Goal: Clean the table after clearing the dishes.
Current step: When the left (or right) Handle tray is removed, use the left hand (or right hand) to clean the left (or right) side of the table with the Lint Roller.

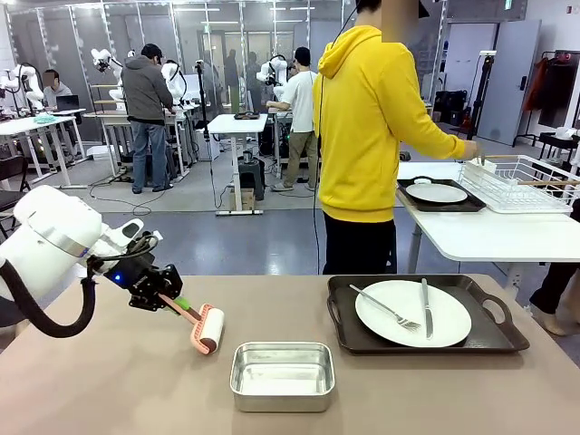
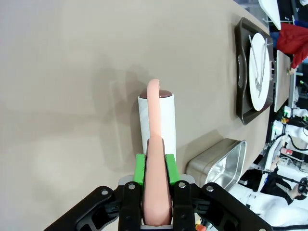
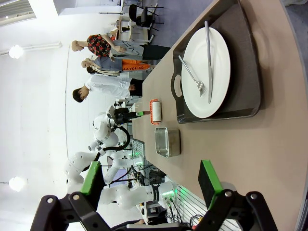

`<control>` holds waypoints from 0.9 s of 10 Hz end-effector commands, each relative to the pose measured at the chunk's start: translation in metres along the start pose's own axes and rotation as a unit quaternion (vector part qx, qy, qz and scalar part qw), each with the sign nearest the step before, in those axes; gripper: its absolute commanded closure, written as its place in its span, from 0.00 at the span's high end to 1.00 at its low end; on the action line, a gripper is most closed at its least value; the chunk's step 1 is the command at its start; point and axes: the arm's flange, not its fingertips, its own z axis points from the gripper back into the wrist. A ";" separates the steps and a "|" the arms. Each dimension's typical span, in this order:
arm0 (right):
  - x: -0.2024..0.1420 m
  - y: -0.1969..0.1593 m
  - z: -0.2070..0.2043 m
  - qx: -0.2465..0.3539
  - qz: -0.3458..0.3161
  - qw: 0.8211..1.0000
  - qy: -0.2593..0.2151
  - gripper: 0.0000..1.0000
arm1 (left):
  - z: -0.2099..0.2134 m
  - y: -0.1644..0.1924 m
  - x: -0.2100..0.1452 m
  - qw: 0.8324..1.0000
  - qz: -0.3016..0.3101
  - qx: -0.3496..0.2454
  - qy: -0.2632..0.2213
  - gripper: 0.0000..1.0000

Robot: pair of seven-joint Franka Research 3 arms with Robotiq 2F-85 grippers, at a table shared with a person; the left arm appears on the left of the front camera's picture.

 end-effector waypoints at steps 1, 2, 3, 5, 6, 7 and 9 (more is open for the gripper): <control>-0.002 0.002 0.001 0.001 0.002 1.000 -0.001 1.00 | -0.003 0.041 -0.018 0.999 -0.016 0.029 0.004 0.21; -0.002 0.002 0.001 0.001 0.002 1.000 -0.001 1.00 | 0.004 0.051 -0.019 0.999 -0.015 0.032 0.006 0.21; -0.002 0.002 0.001 0.001 0.002 1.000 -0.001 1.00 | 0.011 0.061 -0.021 0.999 -0.013 0.034 0.003 0.21; -0.002 0.002 0.001 0.001 0.002 1.000 -0.001 1.00 | 0.028 0.084 -0.028 0.998 0.003 0.055 0.004 0.21; -0.002 0.002 0.001 0.001 0.002 1.000 -0.001 1.00 | 0.039 0.094 -0.031 0.998 0.008 0.066 0.003 0.21; -0.002 0.002 0.001 0.001 0.002 1.000 -0.001 1.00 | 0.051 0.102 -0.035 0.997 0.010 0.081 0.001 0.21; -0.002 0.002 0.001 0.001 0.002 1.000 -0.001 1.00 | 0.078 0.117 -0.043 0.991 0.027 0.129 0.005 0.21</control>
